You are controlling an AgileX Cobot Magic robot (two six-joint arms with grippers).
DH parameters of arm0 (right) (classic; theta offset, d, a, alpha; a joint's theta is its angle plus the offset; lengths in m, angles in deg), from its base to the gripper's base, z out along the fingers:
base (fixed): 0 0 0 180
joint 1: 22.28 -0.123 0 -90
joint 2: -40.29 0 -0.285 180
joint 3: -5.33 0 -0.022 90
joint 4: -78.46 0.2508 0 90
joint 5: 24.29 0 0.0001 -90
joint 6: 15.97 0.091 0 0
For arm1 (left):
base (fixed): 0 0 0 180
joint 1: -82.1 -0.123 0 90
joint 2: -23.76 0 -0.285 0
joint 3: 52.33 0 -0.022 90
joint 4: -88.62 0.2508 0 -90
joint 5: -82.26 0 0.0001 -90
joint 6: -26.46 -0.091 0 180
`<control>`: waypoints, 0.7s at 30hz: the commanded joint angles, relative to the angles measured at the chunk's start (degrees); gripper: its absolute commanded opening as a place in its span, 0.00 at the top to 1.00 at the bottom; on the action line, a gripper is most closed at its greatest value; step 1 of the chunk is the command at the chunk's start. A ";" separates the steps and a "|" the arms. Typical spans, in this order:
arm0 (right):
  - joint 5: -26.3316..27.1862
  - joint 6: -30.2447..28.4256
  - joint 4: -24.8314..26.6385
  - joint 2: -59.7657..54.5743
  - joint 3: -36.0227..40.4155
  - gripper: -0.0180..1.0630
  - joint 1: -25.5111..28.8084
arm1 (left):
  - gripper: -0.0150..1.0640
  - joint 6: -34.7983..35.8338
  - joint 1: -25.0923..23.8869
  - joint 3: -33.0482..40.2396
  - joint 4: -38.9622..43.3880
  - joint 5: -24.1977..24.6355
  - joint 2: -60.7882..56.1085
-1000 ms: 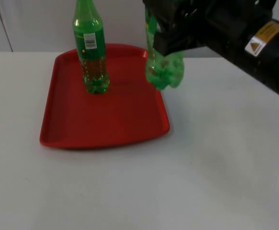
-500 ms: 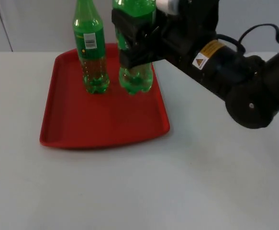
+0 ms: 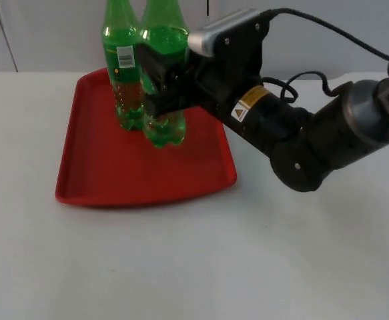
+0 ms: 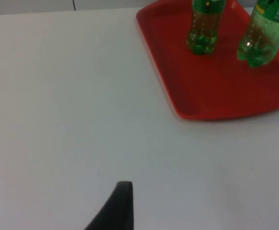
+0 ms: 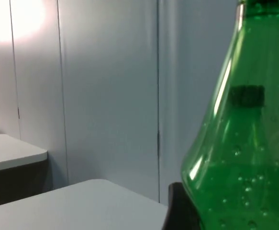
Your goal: Place the bottle upright on the tray.
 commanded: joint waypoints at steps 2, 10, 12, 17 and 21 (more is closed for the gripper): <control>1.77 0.43 -0.24 -2.57 -3.33 0.98 -0.11 | 0.01 0.37 0.30 0.25 -0.49 -0.67 -0.22; 1.77 0.43 -0.25 -7.08 -7.44 0.98 -0.11 | 0.01 0.37 0.30 0.25 -0.49 -0.67 -0.22; 1.77 0.43 -0.25 -7.38 -7.44 0.98 -0.11 | 0.01 0.37 0.30 0.25 -0.49 -0.67 -0.22; 1.77 0.43 -0.39 -7.88 -7.44 0.98 -0.11 | 0.01 0.37 0.30 0.25 -0.49 -0.67 -0.22; 1.77 0.43 -0.39 -7.88 -7.44 0.98 -0.11 | 0.01 0.37 0.30 0.25 -0.49 -0.67 -0.22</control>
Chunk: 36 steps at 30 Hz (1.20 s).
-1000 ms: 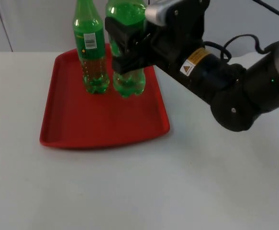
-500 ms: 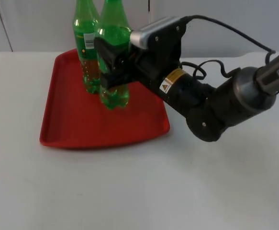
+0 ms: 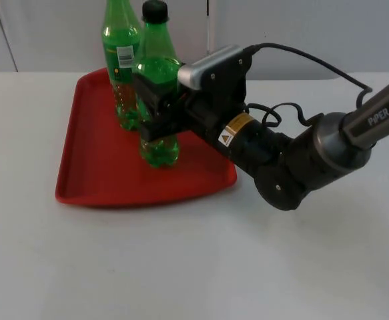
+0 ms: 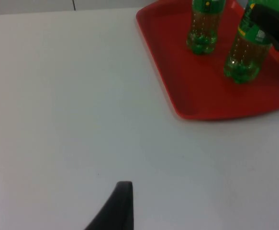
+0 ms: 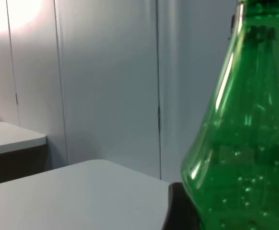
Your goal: Place the bottle upright on the tray.
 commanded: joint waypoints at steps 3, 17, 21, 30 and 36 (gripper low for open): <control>1.65 -0.07 -0.39 0.26 -0.49 0.97 -0.11 | 0.01 0.37 0.30 0.25 -0.49 -0.67 -0.22; -0.07 -1.31 -1.17 0.26 -0.49 0.48 -0.11 | 0.01 0.37 0.30 0.25 -0.49 -0.67 -0.22; -0.07 -1.31 -0.82 0.26 -0.49 0.47 -0.11 | 0.01 0.37 0.30 0.25 -0.49 -0.67 -0.22; -0.07 -1.31 -0.84 0.26 -0.49 0.38 -0.11 | 0.01 0.37 0.30 0.25 -0.49 -0.67 -0.22; -0.07 -1.31 -0.84 0.26 0.21 0.04 -0.11 | 0.01 0.37 0.30 0.25 -0.49 -0.67 -0.22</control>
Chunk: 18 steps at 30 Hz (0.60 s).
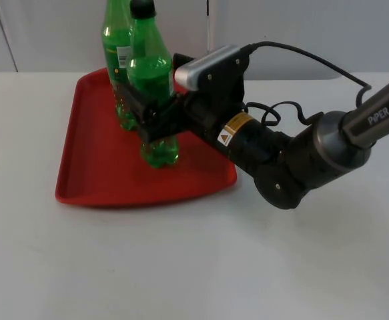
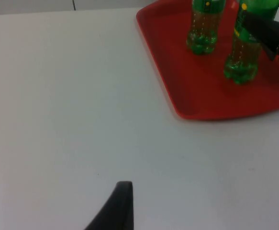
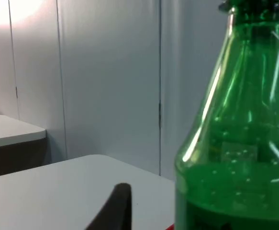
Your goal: Place the bottle upright on the tray.
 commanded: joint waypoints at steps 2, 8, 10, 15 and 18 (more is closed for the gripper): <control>0.86 -1.76 -0.31 0.37 1.60 0.01 -0.11 | 0.01 0.37 0.30 0.25 -0.49 -0.67 -0.22; 0.86 -5.41 0.59 1.07 5.33 0.01 -0.11 | 0.01 0.37 0.30 0.25 -0.49 -0.67 -0.22; 0.97 -5.65 1.57 1.51 6.09 0.01 -0.11 | 0.01 0.37 0.30 0.25 -0.49 -0.67 -0.22; 0.97 -6.07 1.84 4.66 12.07 0.01 -0.11 | 0.01 0.37 0.30 0.25 -0.49 -0.67 -0.22; 0.97 -6.07 1.71 7.81 17.80 0.01 -0.11 | 0.01 0.37 0.30 0.25 -0.49 -0.67 -0.22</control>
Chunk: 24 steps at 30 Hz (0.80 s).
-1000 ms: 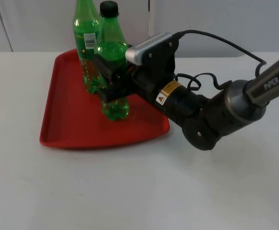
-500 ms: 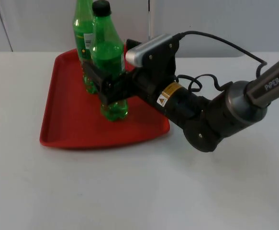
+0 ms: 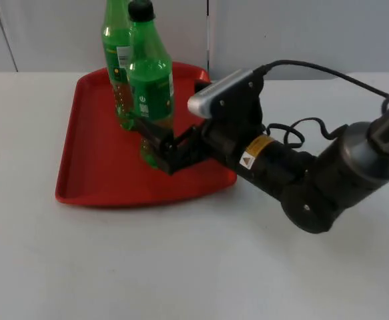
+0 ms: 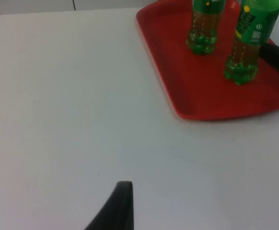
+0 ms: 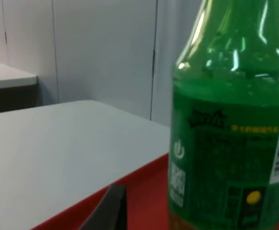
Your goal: Place the bottle upright on the tray.
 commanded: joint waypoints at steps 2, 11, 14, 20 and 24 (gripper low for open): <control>0.97 -0.50 -0.13 4.07 6.22 0.01 -0.11 | 0.01 0.37 0.30 0.25 -0.49 -0.67 -0.22; -7.44 -3.71 1.49 15.66 21.17 0.01 0.00 | 0.01 0.37 0.30 0.25 -0.49 -0.67 -0.22; -20.51 -3.08 1.37 21.01 22.55 0.01 0.00 | 0.01 0.37 0.30 0.25 -0.49 -0.67 -0.22; -37.84 3.34 1.37 28.63 22.55 0.01 0.00 | 0.01 0.37 0.30 0.25 -0.49 -0.67 -0.22; -47.54 4.48 1.37 33.31 22.55 0.01 0.00 | 0.01 0.37 0.30 0.25 -0.49 -0.67 -0.22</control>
